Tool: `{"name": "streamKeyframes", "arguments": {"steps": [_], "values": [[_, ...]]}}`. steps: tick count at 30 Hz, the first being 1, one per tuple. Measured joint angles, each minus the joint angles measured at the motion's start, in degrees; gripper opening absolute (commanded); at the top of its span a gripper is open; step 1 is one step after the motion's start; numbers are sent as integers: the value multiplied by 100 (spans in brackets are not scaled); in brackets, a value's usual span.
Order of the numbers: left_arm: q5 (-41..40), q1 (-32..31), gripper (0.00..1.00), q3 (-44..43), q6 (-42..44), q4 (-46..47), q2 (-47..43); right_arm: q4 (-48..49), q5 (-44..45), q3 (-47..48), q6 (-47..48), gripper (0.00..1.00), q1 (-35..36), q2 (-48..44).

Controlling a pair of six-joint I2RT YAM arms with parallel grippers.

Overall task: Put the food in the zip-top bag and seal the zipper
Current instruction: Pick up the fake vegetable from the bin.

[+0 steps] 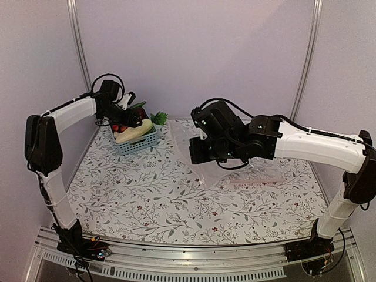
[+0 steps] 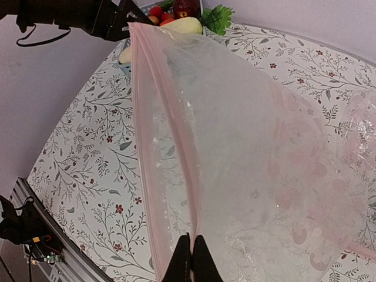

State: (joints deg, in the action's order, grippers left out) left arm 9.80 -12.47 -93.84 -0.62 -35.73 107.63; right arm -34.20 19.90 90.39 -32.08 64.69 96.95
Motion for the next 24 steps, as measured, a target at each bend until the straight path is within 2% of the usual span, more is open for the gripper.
{"name": "streamKeyframes", "arguments": {"steps": [7, 13, 24], "values": [[-153, 133, 91, -721, 605, -85, 732, 109, -157, -15, 7, 0, -4, -72], [-387, 136, 92, -981, 1045, -321, 1141, 129, -210, -15, 15, 0, -22, -85], [-446, 151, 95, -1322, 1241, -610, 1679, 225, -278, -76, 15, 0, -26, -85]]}}
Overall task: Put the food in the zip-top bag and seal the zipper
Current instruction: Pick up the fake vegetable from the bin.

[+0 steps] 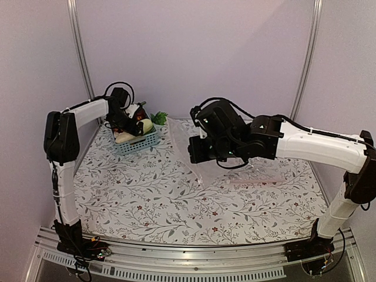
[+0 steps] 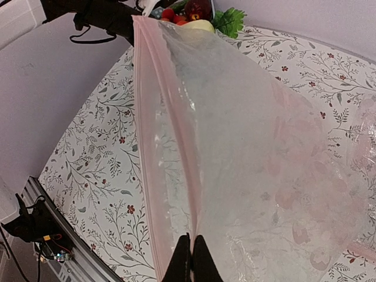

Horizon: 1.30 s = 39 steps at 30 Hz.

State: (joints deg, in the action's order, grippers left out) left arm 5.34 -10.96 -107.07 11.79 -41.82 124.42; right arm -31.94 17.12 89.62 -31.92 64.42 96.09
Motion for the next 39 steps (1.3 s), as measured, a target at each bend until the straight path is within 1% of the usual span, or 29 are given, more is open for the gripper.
{"name": "streamKeyframes", "arguments": {"steps": [2, 4, 7, 9, 14, 24, 30, 36, 39], "values": [[-37, 0, 94, 0, 0, 0, 44, 2, -2, -17, 0, 0, 0, 0], [-81, 0, 91, 4, -4, 2, 76, 11, 0, -26, 0, 0, 0, -2], [-133, 0, 84, 44, -11, 70, 85, 28, 0, -37, 0, 0, 0, -2], [-177, 0, 77, 151, 4, 199, 74, 31, 0, -37, 0, 0, 0, -2], [-262, 0, 66, 472, 70, 549, -33, 35, 0, -48, 0, 0, 0, -4], [-435, 0, 58, 922, 125, 852, -361, 68, 0, -81, 2, 0, 0, -9], [-479, 0, 55, 1266, -7, 977, -1113, 76, 7, -81, 28, 0, 0, -22], [-479, -4, 54, 1596, -271, 1169, -2286, 79, 35, -83, 111, 0, -11, -70], [-487, -66, 54, 2083, -507, 1257, -2997, 142, 57, -149, 138, 0, -66, -111]]}}
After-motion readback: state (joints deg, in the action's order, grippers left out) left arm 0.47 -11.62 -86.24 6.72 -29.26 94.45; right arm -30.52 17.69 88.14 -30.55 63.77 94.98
